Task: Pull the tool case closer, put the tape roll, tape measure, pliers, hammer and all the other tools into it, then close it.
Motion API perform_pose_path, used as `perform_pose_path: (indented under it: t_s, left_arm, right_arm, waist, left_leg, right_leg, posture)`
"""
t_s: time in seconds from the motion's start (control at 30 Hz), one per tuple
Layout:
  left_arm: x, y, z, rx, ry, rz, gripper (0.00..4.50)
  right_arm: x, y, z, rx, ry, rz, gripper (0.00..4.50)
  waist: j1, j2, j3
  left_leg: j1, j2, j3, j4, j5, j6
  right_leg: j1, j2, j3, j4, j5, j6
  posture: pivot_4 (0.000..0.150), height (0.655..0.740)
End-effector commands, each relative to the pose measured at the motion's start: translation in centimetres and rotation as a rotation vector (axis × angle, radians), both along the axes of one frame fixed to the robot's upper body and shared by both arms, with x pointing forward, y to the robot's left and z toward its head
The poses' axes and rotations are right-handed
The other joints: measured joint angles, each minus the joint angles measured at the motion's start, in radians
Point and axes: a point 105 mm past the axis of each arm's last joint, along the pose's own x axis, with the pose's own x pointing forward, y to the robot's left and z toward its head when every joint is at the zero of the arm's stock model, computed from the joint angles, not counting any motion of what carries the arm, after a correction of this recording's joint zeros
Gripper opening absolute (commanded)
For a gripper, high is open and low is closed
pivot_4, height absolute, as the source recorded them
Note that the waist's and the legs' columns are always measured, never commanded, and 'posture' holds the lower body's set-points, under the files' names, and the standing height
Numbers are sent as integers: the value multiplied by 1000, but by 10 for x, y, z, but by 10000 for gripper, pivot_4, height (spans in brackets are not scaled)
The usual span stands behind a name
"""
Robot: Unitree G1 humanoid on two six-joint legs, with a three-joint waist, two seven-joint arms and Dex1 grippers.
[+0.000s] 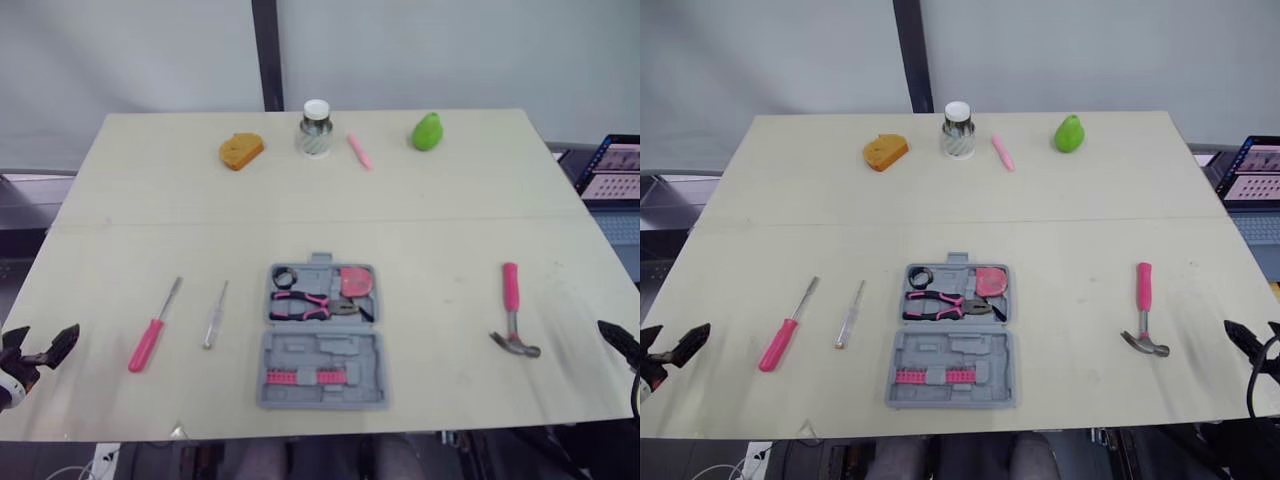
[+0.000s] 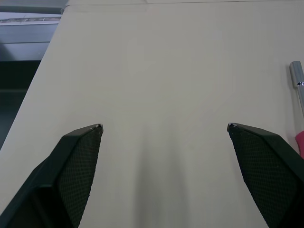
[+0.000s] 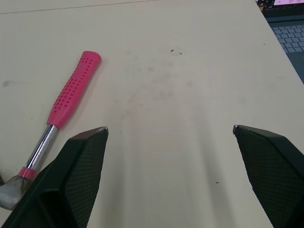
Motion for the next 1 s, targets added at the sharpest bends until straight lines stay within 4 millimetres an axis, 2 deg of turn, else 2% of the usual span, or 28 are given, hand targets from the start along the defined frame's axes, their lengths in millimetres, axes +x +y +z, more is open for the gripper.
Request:
perform_pose_path:
  t_s: [0.03,0.1,0.17,0.27,0.4,0.47,0.6,0.67,0.77,1.0]
  left_arm:
    - [-1,0,10,30,-31,0,45000]
    - [-1,-3,13,25,-46,-8,45000]
    - [-1,-13,17,6,-69,-47,45000]
    - [-1,-33,16,-2,-65,-143,45000]
    - [5,-67,11,-1,-51,-263,45000]
    - [11,-89,6,-13,-48,-314,45000]
    - [25,-133,-2,-23,-71,-380,45000]
    - [27,-152,-5,-11,-81,-412,45000]
    - [28,-170,-6,-12,-109,-410,45000]
    - [34,-205,-8,-62,-145,-317,45000]
  right_arm:
    - [5,8,11,-22,-32,41,44442]
    - [11,23,17,-29,-41,112,44442]
    - [23,55,31,-28,-69,246,44442]
    - [42,135,56,-9,-103,550,44442]
    - [49,234,75,-34,-116,918,44442]
    - [52,272,84,-53,-141,1050,44442]
    - [50,327,87,-118,-164,1262,44442]
    - [48,341,86,-141,-165,1331,44442]
    - [46,352,85,-159,-160,1388,44442]
    - [45,359,83,-208,-155,1435,44442]
  waist:
    - [-1,0,0]
    - [-2,0,0]
    - [-6,0,0]
    - [-14,1,0]
    - [-13,1,0]
    - [-9,1,0]
    - [14,-1,0]
    - [16,-1,0]
    - [14,-1,0]
    - [12,-2,0]
  left_leg:
    - [0,0,0,0,0,0]
    - [0,0,0,0,0,0]
    - [0,0,0,0,0,0]
    - [0,1,0,0,0,0]
    - [0,2,-1,0,0,-1]
    - [-1,1,-1,0,0,-1]
    - [-4,0,-5,3,0,-1]
    - [-4,0,-6,5,0,-1]
    - [-5,0,-6,7,0,-1]
    - [-4,-1,-5,6,0,-1]
  right_leg:
    - [0,0,0,0,0,0]
    - [0,0,0,0,0,0]
    - [0,0,0,0,0,0]
    - [0,0,0,0,0,0]
    - [-1,1,0,1,0,0]
    - [-1,0,0,0,0,0]
    - [0,0,-2,0,0,0]
    - [0,0,-2,1,0,0]
    - [0,0,-2,2,0,0]
    - [0,0,-2,2,0,0]
  posture:
    - [1500,7400]
    - [1500,7400]
    - [1500,7400]
    - [1500,7400]
    - [1500,7400]
    - [1500,7400]
    - [1500,7400]
    - [1500,7400]
    - [1500,7400]
    - [1500,7400]
